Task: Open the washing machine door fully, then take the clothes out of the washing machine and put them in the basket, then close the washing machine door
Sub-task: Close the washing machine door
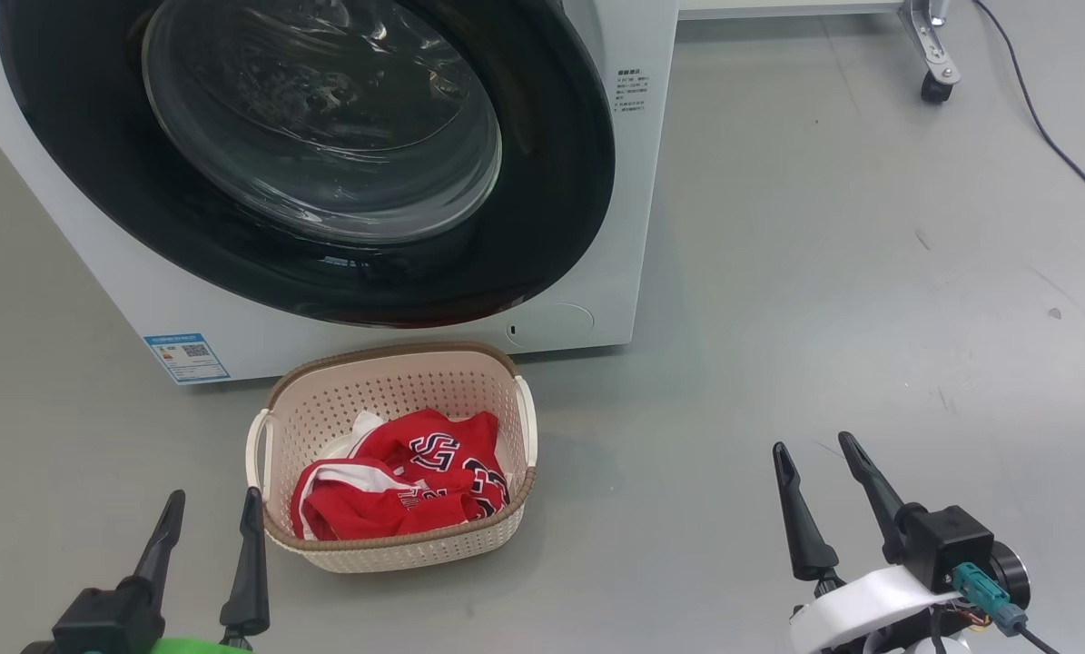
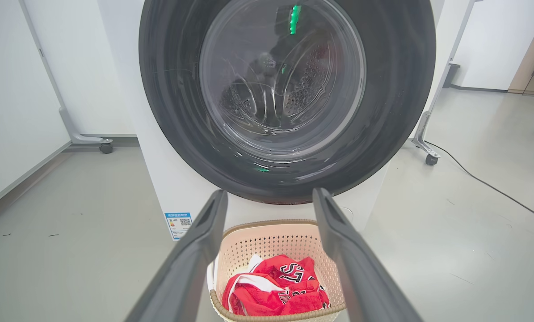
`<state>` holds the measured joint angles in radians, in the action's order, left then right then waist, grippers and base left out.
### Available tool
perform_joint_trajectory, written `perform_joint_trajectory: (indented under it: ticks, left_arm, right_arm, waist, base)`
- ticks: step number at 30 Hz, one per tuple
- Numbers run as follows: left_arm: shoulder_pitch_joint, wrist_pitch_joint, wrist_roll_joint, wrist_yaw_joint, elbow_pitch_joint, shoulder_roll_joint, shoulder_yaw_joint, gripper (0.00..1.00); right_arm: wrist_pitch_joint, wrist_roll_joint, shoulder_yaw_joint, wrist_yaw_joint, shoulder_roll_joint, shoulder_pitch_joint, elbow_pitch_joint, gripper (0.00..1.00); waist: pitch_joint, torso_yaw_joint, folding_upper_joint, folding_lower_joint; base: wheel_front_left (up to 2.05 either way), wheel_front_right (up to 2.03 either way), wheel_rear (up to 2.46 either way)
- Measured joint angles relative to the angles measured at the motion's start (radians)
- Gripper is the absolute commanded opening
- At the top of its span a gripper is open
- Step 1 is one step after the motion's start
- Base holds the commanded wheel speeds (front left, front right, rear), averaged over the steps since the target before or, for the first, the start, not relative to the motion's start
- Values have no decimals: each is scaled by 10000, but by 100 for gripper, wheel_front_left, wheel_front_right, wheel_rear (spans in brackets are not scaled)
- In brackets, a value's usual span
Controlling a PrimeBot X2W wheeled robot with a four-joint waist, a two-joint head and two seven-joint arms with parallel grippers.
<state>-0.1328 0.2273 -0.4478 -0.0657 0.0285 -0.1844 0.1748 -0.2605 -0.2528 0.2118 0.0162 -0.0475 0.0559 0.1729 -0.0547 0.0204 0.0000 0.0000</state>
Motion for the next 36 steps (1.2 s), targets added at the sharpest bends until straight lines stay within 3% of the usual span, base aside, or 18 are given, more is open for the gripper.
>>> perform_joint_trajectory:
  ticks: [2, 3, 4, 5, 23, 36]
  left_arm:
    - [0, 0, 2, 0, 0, 4, 2, 100]
    - [0, 12, 6, 0, 2, 4, 2, 100]
    - [0, 27, 12, -2, 0, 4, 4, 100]
    - [0, 27, 12, -6, 0, 6, 4, 100]
    - [119, 29, 265, 94, -232, 21, 380, 100]
    - [678, 44, 295, 150, -625, 119, 435, 100]
  right_arm:
    - [0, 0, -13, 0, 2, 0, 0, 100]
    - [0, 0, -19, 0, 2, 0, 0, 75]
    - [0, -6, -36, 0, 8, 0, 0, 14]
    - [0, -15, -56, 2, 12, 0, 0, 0]
    - [0, -94, -677, 109, -272, -273, 84, 0]
    - [196, 196, -629, 449, -1053, -2474, 222, 0]
  waist:
    - [-2, 0, 0, 0]
    - [-1, 0, 0, 0]
    - [2, -1, 0, 0]
    - [6, -2, 0, 0]
    - [-286, -440, 0, 0]
    - [-1228, -910, 0, 0]
  base:
    - [0, 0, 0]
    - [0, 0, 0]
    - [0, 0, 0]
    - [0, 0, 0]
    - [0, 0, 0]
    - [0, 0, 0]
